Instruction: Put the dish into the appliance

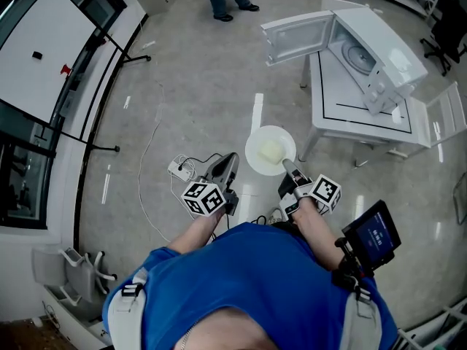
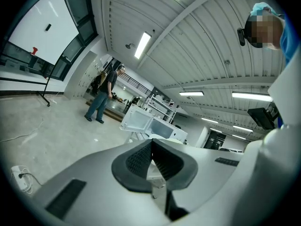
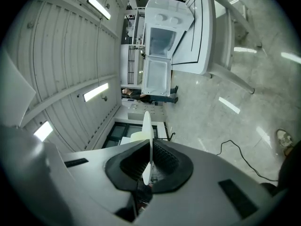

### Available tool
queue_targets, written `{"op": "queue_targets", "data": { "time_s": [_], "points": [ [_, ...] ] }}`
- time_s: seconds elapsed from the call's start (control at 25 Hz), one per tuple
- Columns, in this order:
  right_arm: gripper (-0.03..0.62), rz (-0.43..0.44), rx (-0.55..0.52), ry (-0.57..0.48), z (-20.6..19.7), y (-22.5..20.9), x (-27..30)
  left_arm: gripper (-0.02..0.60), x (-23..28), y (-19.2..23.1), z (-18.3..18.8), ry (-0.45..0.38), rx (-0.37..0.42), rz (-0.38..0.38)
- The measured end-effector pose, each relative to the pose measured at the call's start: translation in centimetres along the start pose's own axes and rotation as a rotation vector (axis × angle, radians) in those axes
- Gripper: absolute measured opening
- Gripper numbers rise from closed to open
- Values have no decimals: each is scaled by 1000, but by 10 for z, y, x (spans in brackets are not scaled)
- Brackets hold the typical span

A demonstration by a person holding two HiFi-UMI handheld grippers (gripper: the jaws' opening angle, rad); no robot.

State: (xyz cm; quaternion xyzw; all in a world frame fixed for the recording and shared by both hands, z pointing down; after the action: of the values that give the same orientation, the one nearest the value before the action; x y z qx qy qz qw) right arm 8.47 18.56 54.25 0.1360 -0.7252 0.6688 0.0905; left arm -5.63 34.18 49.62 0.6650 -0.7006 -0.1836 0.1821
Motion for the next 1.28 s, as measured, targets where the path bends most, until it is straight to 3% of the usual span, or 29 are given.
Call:
{"op": "queue_targets", "data": {
  "time_s": [0.6,1.28],
  "points": [
    [9,-8,40,-11,61,0,31,6,74,21,18,26,1,-10],
    [9,-35,91,-256,132,21,111,6,193,112,72,102,-11,-231]
  ]
}}
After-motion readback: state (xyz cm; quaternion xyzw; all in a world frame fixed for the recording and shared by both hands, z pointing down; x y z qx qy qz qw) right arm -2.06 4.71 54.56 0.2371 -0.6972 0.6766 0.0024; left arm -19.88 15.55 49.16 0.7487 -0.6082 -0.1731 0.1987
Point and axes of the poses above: the fingertips, and each gripper's own axes: x forward along the fingers, y to its left, z out of its top, the point moved 4 cm from there along -x, backward along the fingers, and after that the axes turned 12 degrees about -z, right-handed, at the moved point
